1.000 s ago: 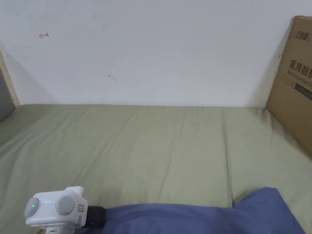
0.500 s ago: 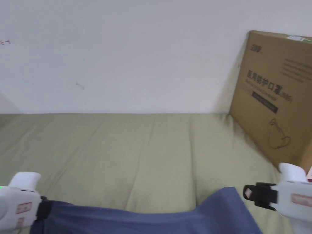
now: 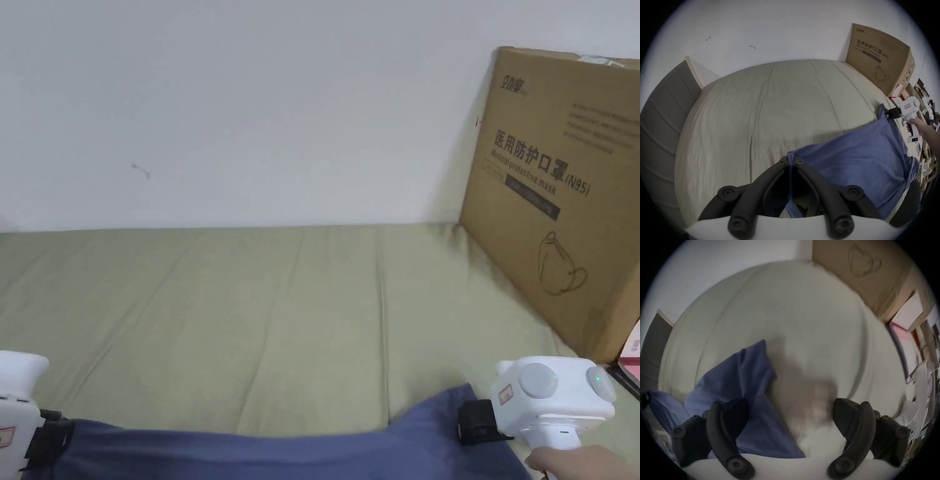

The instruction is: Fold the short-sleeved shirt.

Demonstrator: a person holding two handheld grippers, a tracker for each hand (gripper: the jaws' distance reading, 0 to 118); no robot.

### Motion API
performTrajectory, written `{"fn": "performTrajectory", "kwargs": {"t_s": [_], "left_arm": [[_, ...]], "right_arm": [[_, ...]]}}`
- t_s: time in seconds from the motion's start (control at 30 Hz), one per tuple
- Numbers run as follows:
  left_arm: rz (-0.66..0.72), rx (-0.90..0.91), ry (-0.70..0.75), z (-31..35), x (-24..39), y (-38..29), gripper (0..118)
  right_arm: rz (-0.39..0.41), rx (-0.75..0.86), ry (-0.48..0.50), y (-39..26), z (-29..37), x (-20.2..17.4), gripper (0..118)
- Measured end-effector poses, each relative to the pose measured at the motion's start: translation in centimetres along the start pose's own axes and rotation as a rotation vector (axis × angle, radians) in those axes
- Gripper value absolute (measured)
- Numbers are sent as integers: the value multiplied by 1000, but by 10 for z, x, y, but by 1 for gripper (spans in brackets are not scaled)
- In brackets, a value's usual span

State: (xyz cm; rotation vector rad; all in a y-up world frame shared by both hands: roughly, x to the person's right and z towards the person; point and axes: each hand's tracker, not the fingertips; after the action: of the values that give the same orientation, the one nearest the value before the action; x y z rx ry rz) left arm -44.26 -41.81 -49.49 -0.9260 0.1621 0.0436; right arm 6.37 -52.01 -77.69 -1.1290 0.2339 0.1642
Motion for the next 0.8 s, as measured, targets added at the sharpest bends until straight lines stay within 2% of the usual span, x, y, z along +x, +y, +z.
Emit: {"fn": "performTrajectory", "kwargs": {"t_s": [0.07, 0.13, 0.17, 0.2, 0.27, 0.4, 0.57, 0.8], "left_arm": [[16, -9, -2, -2, -3, -2, 2], [48, -12, 1, -2, -5, -6, 2], [63, -10, 0, -1, -6, -7, 2], [73, -4, 2, 2, -6, -8, 2], [92, 22, 6, 16, -5, -9, 2], [114, 126, -8, 62, -1, 1, 2], [129, 240, -31, 136, -1, 33, 2], [84, 419, 20, 231, 0, 90, 2]], "right_arm": [[59, 2, 38, -7, 8, -11, 72], [110, 39, 58, -19, 24, -17, 0], [107, 32, 119, -23, 31, -14, 0], [88, 58, 99, -30, 42, -11, 0], [65, 141, 160, -26, 71, -7, 0], [9, 439, 198, -28, 163, 5, 0], [61, 525, 208, -14, 261, 10, 0], [-26, 675, 227, 23, 370, 21, 0]]}}
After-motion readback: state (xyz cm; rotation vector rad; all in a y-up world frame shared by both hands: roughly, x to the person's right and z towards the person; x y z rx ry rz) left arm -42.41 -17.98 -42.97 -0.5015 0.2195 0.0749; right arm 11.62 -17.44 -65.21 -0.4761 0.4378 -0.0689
